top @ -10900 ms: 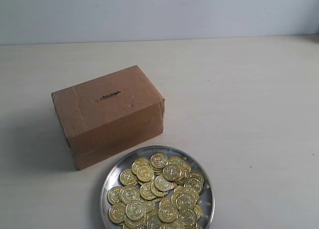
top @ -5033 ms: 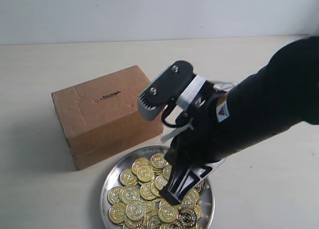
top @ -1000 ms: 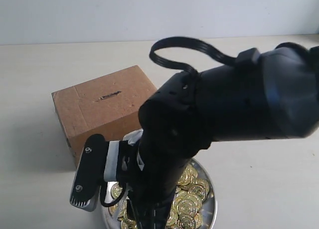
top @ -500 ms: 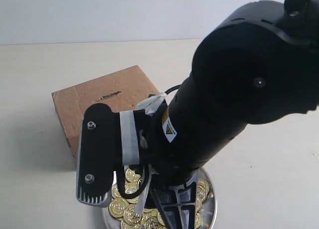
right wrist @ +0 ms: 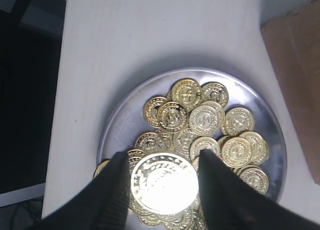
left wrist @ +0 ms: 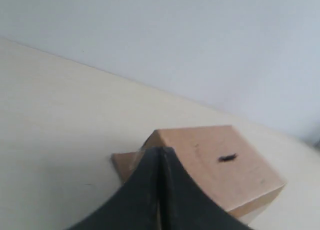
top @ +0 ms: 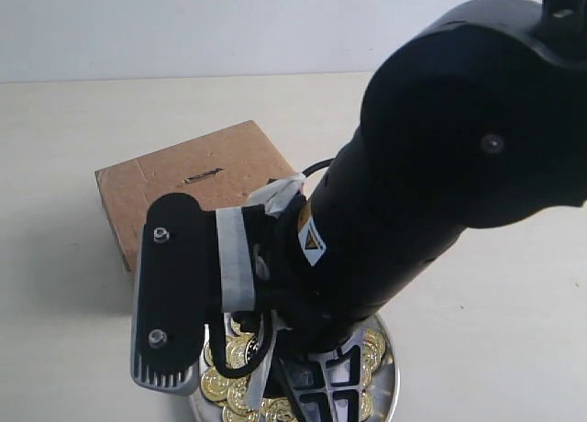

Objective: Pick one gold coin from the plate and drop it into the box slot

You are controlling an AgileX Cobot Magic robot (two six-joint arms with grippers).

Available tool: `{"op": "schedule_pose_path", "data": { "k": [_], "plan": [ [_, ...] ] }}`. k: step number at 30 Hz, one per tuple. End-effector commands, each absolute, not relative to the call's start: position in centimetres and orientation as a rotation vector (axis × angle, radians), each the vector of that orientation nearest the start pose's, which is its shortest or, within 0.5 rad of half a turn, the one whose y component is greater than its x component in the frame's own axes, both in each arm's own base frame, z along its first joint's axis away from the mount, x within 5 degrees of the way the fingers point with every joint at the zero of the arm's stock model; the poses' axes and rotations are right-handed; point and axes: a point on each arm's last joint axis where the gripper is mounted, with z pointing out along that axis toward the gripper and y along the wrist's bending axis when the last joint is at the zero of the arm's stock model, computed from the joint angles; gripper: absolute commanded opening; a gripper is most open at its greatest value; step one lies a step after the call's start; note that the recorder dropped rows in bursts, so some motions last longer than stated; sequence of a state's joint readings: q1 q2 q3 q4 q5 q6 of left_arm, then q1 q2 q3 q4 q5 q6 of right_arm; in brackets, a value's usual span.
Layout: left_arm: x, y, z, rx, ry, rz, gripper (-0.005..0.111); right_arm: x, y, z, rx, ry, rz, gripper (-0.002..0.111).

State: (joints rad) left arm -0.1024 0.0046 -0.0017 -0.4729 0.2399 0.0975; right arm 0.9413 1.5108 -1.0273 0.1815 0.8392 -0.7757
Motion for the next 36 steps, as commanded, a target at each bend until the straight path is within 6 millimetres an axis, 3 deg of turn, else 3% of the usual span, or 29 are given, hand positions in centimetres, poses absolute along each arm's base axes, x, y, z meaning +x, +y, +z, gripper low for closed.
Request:
{"op": "schedule_pose_path", "data": {
  "k": [1, 4, 8, 10, 13, 18, 23, 26, 33, 36],
  "plan": [
    [5.5, -1.6, 20.5, -0.427, 1.572, -0.745, 0.0, 16.2, 24.4, 25.1, -2.042, 1.89, 0.26, 0.029],
    [5.4, -1.9, 20.5, -0.513, 1.566, -0.878, 0.0, 16.2, 24.4, 25.2, -2.037, 1.873, 0.251, 0.029],
    [5.0, -3.2, 19.8, -0.492, 1.705, -1.021, 0.0, 16.4, 24.1, 26.9, -1.972, 1.784, 0.215, 0.029],
    [5.1, -3.4, 20.1, -0.451, 1.736, -1.013, 0.0, 16.3, 23.9, 27.6, -1.948, 1.755, 0.208, 0.029],
    [5.4, -4.7, 22.3, -0.216, 1.841, -1.002, 0.0, 15.7, 23.1, 29.5, -1.888, 1.695, 0.211, 0.029],
    [7.3, -6.1, 24.8, -0.018, 1.955, -1.048, 0.0, 15.3, 22.4, 30.7, -1.859, 1.665, 0.214, 0.029],
    [10.5, -8.4, 25.3, 0.273, 2.106, -1.251, 0.0, 15.1, 22.2, 31.2, -1.847, 1.652, 0.214, 0.029],
    [12.1, -9.2, 24.9, 0.435, 2.155, -1.356, 0.009, 15.1, 22.2, 31.2, -1.846, 1.653, 0.21, 0.029],
    [14.2, -9.5, 23.9, 0.363, 2.2, -1.419, 0.011, 15.2, 22.1, 31.2, -1.851, 1.649, 0.188, 0.029],
    [14.6, -9.8, 23.9, 0.309, 2.181, -1.509, 0.032, 15.3, 22.1, 31.2, -1.848, 1.644, 0.184, 0.029]
  ]
}}
